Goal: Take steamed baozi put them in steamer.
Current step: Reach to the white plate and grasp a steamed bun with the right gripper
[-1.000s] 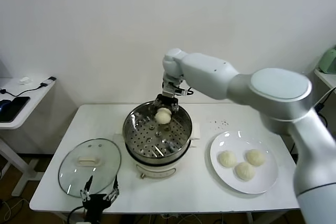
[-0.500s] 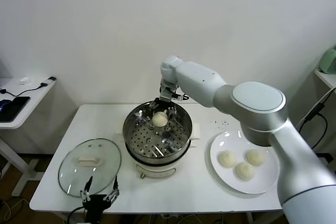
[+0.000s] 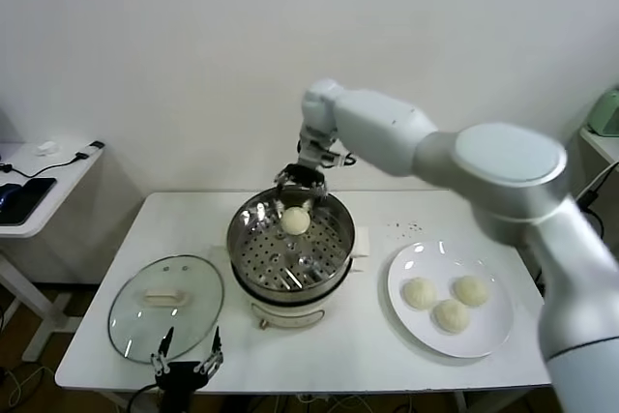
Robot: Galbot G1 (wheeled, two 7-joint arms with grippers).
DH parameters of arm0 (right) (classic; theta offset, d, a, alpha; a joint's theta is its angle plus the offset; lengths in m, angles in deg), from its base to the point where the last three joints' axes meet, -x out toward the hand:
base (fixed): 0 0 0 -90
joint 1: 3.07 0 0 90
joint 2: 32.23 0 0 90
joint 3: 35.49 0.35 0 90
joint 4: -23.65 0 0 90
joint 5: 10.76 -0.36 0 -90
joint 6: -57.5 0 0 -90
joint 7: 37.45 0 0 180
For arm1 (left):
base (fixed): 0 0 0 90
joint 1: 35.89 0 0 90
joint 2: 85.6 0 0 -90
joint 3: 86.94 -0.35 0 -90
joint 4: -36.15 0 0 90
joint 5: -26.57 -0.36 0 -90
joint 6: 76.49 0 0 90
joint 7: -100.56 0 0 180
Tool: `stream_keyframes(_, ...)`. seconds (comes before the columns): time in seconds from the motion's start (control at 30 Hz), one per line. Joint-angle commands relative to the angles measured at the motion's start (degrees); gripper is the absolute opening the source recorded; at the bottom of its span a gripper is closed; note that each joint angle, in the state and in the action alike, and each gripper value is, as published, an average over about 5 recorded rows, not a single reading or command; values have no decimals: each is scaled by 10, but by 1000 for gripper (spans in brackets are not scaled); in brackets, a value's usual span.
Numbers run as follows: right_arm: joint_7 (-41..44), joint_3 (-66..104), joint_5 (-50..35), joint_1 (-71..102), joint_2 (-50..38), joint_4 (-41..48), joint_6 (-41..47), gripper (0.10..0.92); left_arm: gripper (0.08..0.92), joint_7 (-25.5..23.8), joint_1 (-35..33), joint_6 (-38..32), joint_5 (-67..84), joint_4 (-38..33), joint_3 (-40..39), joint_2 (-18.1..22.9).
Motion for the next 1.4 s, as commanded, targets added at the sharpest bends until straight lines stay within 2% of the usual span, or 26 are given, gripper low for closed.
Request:
stream_keyframes(0.03,54,-128,-181,-136,-120,-116,87,823,823,0,-1,0,-2,0,-2,0)
stream_keyframes(0.13,36,-193,-189,-175,-198,-189,176,823,823,0,0,-1,-3,1,-2,-1)
stream_keyframes(0.27,-50,-272,-170,-206,-296,-324,341,823,823,0,3,-1,-1,2,-1,-1)
stream_keyframes(0.37,-102,-303,-168,-201,-341,-402,456,823,823,0,5,0,-1,4,0,-1)
stream_keyframes(0.5,-145,-304,-191,-161,-377,-455,544,823,823,0,6,0,0,5,0,-1)
stream_keyframes(0.7,-165,-257,-188,-78,-398,-452,582,823,823,0,4,0,1,5,2,0)
stream_keyframes(1.03,-187,-137,-142,93,-383,-365,598,823,823,2,0,-1,0,11,5,2)
stream_keyframes(1.4,-219,-77,-102,163,-350,-308,617,823,823,2,-1,-2,0,13,7,0)
